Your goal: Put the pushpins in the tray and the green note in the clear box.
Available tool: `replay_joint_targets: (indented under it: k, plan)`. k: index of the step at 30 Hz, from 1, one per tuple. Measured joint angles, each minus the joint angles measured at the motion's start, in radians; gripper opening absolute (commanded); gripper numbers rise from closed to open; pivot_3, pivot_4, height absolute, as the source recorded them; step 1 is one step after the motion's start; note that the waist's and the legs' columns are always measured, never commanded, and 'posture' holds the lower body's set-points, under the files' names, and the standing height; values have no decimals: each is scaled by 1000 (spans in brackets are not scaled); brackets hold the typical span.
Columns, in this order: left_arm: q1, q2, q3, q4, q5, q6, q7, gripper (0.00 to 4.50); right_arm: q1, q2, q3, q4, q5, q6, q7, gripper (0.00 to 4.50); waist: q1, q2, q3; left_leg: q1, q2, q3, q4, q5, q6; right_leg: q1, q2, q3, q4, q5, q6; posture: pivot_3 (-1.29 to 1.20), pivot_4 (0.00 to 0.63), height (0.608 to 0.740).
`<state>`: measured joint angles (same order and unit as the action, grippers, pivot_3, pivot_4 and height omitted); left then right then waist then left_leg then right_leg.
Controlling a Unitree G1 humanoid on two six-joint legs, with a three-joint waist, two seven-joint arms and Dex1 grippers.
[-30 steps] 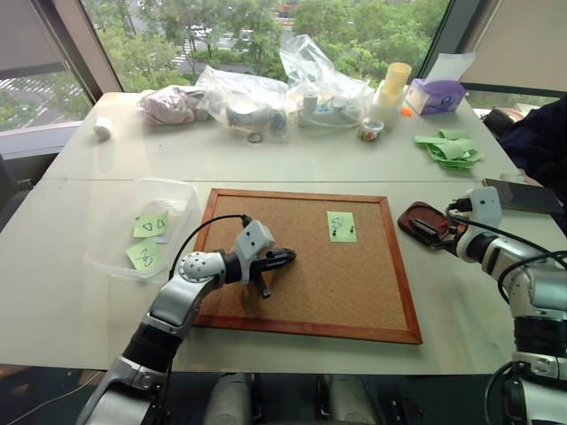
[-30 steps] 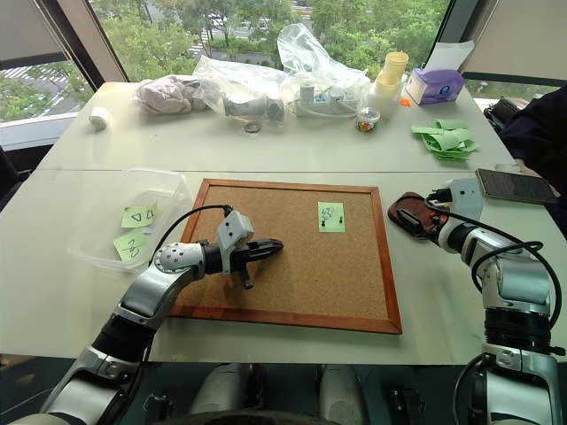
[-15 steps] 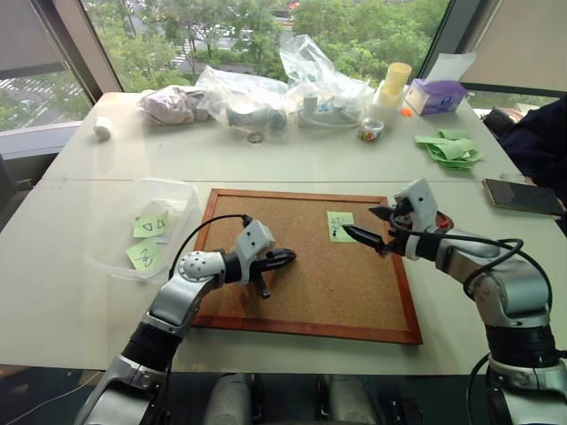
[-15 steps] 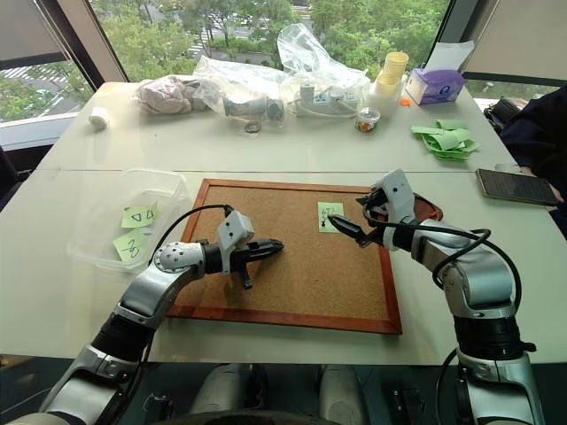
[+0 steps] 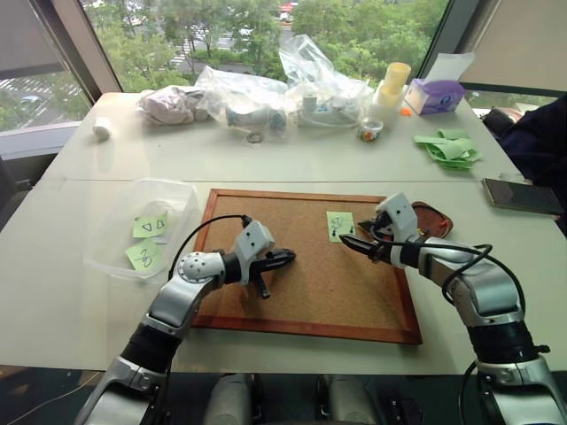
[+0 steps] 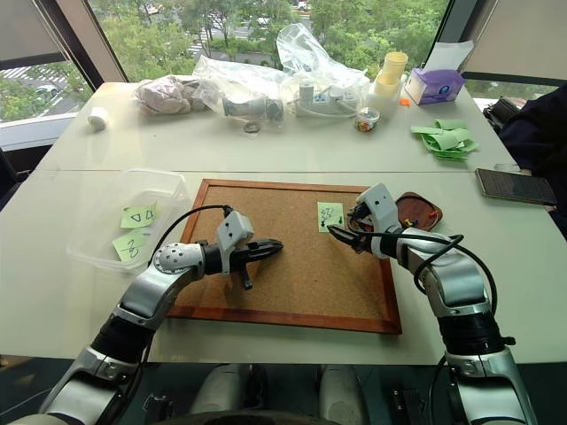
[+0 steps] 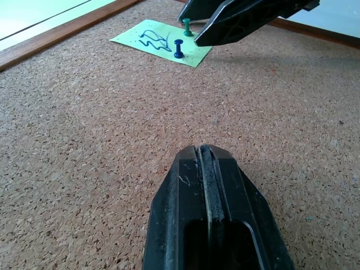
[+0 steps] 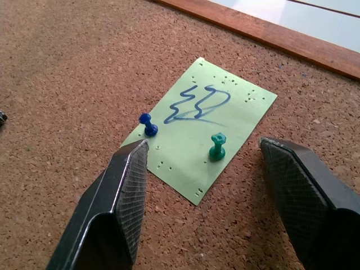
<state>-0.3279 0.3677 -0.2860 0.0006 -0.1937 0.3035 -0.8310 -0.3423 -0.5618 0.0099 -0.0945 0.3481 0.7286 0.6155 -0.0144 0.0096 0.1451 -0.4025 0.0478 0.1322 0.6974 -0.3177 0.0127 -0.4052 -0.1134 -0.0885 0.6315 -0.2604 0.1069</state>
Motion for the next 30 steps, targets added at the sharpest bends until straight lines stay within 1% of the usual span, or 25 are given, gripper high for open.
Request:
replay_joint_targets:
  k: [4,5,12,16,19,24,27,30]
  plan:
    - [2,0,0,-4,0,3,4,0,-2,3,3,13,-10,-16,1,299,0,0,0,0,0,0,0,0,0,0,0,0,0,0,0,0,150,740]
    - [3,0,0,-5,0,6,5,0,-5,4,2,17,-13,-22,-1,105,0,0,0,0,0,0,0,0,0,0,0,0,0,0,0,0,150,740]
    - [8,0,2,-5,0,16,9,0,-10,2,13,13,-30,-28,-3,105,-1,0,0,0,0,0,0,0,0,0,0,0,0,0,0,0,150,740]
    - [8,0,1,-6,0,19,9,0,-10,-6,-15,-26,-10,5,-11,105,1,0,0,-1,0,0,0,0,0,-1,0,0,0,0,0,0,150,740]
    - [8,-1,-2,-6,0,20,10,0,-29,-23,-107,-65,22,31,-34,105,2,0,0,-1,1,0,0,0,0,0,-1,0,0,0,0,0,150,740]
    - [11,-1,0,-7,0,20,11,0,-59,-70,-294,-64,64,78,-85,105,2,0,0,0,0,0,0,0,0,0,-1,0,0,0,0,0,150,740]
    - [11,-2,-1,-6,0,20,11,0,-50,-94,-335,-17,63,78,-101,105,2,0,0,0,0,0,0,0,1,0,-1,0,0,0,0,0,150,740]
    - [10,-3,-1,-6,0,20,11,0,-20,-115,-340,52,39,65,-110,105,2,0,0,0,0,0,0,0,1,0,-1,0,0,0,0,0,150,740]
